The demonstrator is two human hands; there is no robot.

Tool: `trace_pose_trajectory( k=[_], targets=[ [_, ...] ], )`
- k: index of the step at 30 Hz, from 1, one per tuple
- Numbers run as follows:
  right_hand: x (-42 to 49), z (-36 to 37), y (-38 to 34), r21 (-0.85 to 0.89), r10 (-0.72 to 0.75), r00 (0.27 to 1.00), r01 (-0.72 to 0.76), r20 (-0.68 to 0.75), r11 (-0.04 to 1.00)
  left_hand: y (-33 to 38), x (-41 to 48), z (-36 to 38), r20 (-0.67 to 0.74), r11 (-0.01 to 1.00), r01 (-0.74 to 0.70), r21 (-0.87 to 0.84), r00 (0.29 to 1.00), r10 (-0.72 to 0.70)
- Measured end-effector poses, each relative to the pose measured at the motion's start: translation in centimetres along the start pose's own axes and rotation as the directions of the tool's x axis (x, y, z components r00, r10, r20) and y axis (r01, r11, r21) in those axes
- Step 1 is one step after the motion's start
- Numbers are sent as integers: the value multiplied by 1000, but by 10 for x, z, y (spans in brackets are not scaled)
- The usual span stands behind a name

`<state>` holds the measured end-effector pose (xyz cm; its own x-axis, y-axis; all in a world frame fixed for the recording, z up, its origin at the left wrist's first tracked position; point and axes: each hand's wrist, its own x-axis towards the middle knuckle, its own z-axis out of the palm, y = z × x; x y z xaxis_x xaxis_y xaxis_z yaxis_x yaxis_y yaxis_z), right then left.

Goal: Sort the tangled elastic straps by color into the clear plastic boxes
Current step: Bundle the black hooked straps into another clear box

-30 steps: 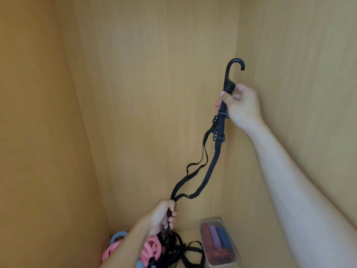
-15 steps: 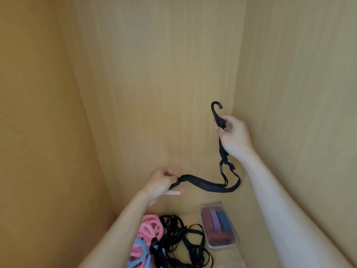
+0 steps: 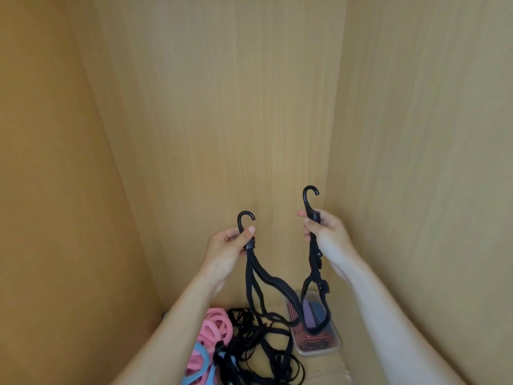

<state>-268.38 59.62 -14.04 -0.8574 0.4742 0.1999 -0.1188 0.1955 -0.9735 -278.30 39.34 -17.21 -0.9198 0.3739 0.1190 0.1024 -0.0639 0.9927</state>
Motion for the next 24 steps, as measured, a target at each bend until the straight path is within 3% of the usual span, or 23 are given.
trace_pose_trajectory(
  k=[3,6,8,13,18,24],
  targets=[
    [-3,3,6,61,41,999,-43,25,997,6,-6,7,27,999,14,-51,1000,-12],
    [-4,4,10,145,82,995,-88,48,986,7,-8,12,32,1000,2,12,999,-2],
    [-5,4,11,165,77,995,-87,61,982,6,-7,13,22,998,23,-64,1000,-22],
    [-12,4,12,90,35,994,-45,106,995,5,-10,16,98,958,115,-264,991,-92],
    [-22,21,16,27,-14,985,10,172,1000,6,-16,29,166,969,72,-238,986,-33],
    [-26,36,23,47,-4,997,0,83,999,-2,-20,38,188,975,15,-222,982,27]
  ],
)
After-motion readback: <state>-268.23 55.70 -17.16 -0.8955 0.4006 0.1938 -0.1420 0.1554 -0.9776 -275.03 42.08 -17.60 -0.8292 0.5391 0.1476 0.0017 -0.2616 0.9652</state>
